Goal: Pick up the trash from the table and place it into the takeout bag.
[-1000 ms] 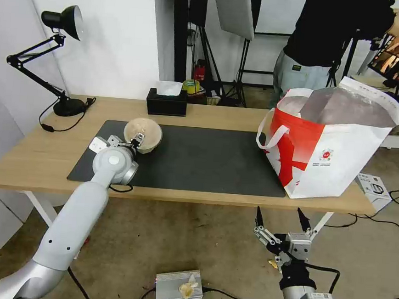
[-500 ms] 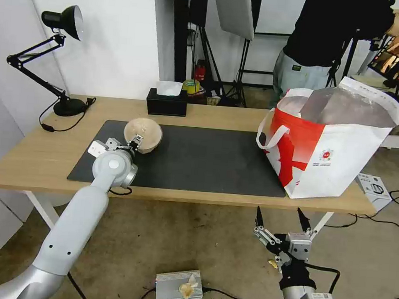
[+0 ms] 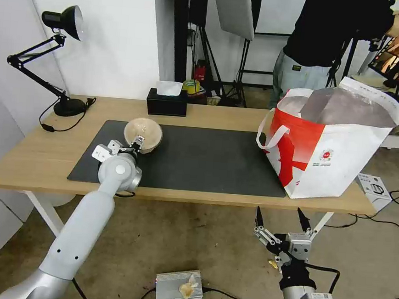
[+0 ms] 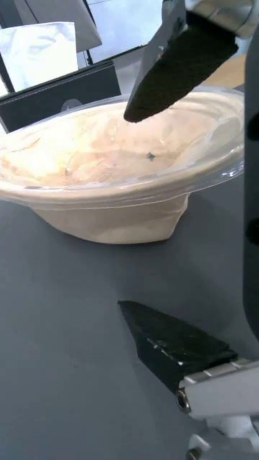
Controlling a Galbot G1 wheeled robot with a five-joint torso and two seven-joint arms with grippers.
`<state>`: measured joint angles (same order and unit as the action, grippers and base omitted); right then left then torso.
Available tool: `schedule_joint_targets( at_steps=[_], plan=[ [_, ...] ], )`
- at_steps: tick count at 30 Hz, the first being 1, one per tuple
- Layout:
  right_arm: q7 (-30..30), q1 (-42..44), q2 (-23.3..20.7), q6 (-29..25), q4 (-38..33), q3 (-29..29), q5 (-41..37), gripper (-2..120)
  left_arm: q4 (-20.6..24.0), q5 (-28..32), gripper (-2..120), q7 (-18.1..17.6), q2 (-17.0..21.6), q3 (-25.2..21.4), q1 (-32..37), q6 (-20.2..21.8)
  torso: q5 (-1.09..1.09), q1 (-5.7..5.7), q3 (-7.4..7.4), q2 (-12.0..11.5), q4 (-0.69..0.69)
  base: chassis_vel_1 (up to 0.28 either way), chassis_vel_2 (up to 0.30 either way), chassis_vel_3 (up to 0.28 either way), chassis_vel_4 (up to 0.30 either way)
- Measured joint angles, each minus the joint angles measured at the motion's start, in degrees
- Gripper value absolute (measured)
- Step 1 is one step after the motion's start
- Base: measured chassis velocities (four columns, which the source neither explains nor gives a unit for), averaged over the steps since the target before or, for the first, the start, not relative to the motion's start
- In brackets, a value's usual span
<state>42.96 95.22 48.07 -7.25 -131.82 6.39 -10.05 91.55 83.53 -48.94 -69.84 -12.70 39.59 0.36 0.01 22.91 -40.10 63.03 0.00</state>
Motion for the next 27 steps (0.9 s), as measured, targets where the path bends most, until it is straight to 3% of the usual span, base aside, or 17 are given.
schedule_joint_targets(
  at_steps=[27],
  plan=[
    [0.0,0.0,0.0,0.0,0.0,0.0,0.0,100,1.7,1.5,100,-1.5,1.1,0.9,-2.0,-0.6,-0.01,0.0,0.0,0.0,0.0,0.0,0.0,0.0,0.0]
  ],
)
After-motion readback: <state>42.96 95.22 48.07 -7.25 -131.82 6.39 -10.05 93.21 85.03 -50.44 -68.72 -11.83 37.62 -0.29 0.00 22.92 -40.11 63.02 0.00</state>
